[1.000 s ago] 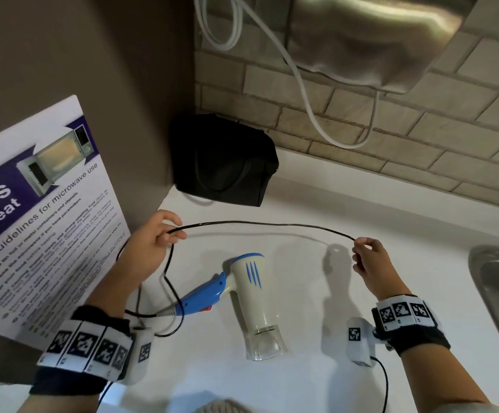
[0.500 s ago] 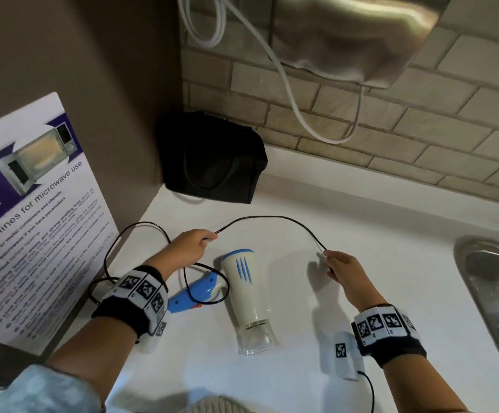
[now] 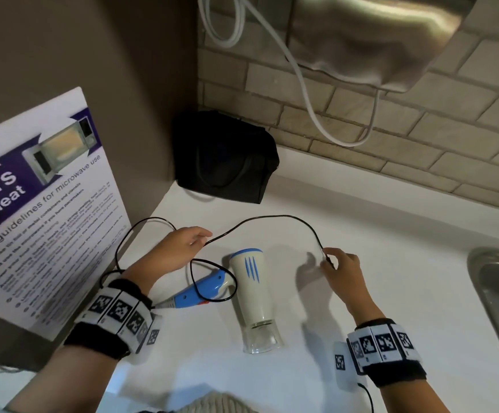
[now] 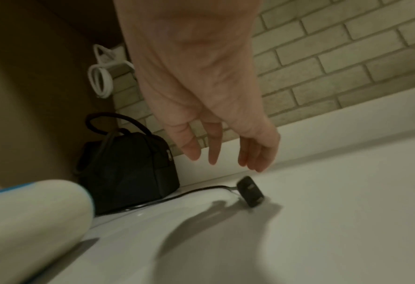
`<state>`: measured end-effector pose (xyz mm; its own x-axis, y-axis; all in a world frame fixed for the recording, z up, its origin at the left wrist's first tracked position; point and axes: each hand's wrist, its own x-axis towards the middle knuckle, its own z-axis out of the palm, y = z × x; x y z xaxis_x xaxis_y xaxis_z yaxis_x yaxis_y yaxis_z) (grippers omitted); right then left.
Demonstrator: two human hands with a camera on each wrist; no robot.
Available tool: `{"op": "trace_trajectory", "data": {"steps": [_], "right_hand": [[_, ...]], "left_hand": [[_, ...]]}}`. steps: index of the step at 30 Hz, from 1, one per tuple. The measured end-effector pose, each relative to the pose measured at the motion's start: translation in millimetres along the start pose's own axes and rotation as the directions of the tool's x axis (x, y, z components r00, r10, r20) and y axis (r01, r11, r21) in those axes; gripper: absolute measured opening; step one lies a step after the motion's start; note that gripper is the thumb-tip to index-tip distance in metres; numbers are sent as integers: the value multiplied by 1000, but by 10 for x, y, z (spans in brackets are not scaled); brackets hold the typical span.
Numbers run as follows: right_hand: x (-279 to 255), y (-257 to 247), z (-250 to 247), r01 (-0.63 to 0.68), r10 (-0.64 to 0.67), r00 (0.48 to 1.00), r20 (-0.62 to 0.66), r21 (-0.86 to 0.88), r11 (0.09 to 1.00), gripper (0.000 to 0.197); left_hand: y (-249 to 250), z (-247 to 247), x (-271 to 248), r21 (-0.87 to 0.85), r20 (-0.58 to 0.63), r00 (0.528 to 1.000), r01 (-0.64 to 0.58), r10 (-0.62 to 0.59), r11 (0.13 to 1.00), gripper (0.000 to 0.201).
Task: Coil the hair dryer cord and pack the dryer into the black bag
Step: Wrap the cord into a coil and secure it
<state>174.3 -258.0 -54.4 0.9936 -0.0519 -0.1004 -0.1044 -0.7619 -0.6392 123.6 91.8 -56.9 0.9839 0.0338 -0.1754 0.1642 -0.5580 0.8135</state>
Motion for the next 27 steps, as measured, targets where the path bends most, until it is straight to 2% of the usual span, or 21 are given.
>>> {"op": "trace_trajectory", "data": {"steps": [3, 7, 9, 13, 16, 18, 20, 21, 23, 27], "right_hand": [[-103, -190, 55, 122, -122, 992, 27, -8, 993, 32], [-412, -603, 273, 278, -282, 956, 86, 49, 959, 30], [-571, -802, 432, 404, -413, 903, 118, 93, 910, 28], [-852, -1189, 758, 589, -600, 772, 208, 118, 799, 30], [-1019, -1405, 998, 729, -705, 633, 320, 61, 682, 30], [-1090, -1468, 1143, 800, -705, 555, 442, -49, 599, 36], [-1137, -1491, 1230, 829, -630, 526, 572, -179, 530, 38], [-1154, -1499, 1251, 840, -589, 517, 621, -237, 488, 39], [-1181, -1529, 1246, 846, -524, 517, 677, -313, 431, 39], [-1192, -1572, 1184, 839, -510, 533, 676, -342, 423, 29]], "left_hand": [[-86, -48, -223, 17, -109, 994, -10, 12, 1000, 25], [-221, -65, -604, 153, -220, 975, 13, 21, 988, 29], [-246, -85, -798, 160, -258, 966, 36, 7, 987, 34], [-254, -132, -1094, 138, -308, 951, 90, -43, 986, 25], [-184, -99, -1221, 97, -250, 948, 227, -197, 969, 24], [-139, -53, -1273, 39, -99, 935, 347, -342, 937, 29], [-93, 10, -1323, 30, 82, 888, 452, -453, 892, 33], [-79, 48, -1342, 47, 136, 866, 480, -482, 876, 33], [-80, 123, -1350, 54, 164, 850, 499, -500, 865, 35], [-86, 202, -1273, -5, 123, 874, 473, -469, 881, 39]]}}
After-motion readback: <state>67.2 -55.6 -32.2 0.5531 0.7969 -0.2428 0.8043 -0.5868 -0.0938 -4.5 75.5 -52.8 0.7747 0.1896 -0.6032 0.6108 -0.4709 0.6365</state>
